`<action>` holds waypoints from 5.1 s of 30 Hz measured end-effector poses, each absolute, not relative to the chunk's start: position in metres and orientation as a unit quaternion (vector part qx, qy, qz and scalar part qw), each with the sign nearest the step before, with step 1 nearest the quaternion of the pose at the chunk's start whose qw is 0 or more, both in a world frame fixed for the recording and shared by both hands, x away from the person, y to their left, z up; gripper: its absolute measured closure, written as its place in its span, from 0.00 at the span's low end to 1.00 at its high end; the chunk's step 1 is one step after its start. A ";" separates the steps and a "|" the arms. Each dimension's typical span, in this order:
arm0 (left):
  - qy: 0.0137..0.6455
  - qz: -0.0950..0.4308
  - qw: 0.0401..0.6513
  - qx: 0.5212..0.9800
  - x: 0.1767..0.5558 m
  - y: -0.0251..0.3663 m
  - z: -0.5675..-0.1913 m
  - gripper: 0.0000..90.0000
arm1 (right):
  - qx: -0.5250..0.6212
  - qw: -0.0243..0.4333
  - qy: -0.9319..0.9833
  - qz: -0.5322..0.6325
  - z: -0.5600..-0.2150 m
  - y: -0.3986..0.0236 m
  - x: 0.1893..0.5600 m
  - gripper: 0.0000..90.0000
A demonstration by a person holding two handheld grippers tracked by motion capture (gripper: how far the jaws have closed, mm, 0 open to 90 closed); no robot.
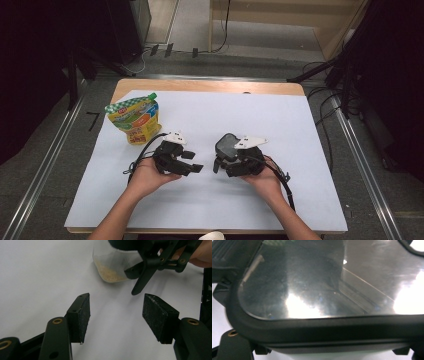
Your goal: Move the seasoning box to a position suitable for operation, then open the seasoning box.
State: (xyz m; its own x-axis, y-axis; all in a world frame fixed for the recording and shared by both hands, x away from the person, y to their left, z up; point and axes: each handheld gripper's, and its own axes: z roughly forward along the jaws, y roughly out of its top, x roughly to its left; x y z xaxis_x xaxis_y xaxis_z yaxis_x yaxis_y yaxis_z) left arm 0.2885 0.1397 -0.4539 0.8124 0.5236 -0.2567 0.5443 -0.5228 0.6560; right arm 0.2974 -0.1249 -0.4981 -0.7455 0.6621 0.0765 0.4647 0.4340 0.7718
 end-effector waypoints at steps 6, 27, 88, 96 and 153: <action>0.306 -0.014 0.379 0.873 0.288 0.139 -0.454 0.45 | 0.329 0.132 0.846 0.398 -0.506 -0.118 0.293 0.17; 0.310 -0.011 0.380 0.871 0.293 0.137 -0.451 0.49 | 0.342 0.105 0.847 0.394 -0.492 -0.145 0.274 0.20; 0.272 -0.037 0.394 0.877 0.284 0.087 -0.461 1.00 | 0.403 0.081 0.822 0.394 -0.486 -0.163 0.281 1.00; 0.266 -0.042 0.398 0.877 0.280 0.076 -0.463 1.00 | 0.410 0.089 0.819 0.391 -0.488 -0.162 0.284 1.00; 0.296 -0.043 0.397 0.868 0.298 0.132 -0.436 0.50 | 0.356 0.030 0.850 0.387 -0.482 -0.119 0.240 1.00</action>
State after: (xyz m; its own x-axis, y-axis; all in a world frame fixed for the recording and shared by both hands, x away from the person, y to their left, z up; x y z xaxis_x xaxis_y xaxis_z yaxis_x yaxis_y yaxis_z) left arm 0.2978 0.1320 -0.4361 0.8215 0.4785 -0.3100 0.5474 -0.5095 0.6639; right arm 0.2398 -0.1190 -0.4823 -0.7443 0.6290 0.2243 0.5825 0.4472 0.6788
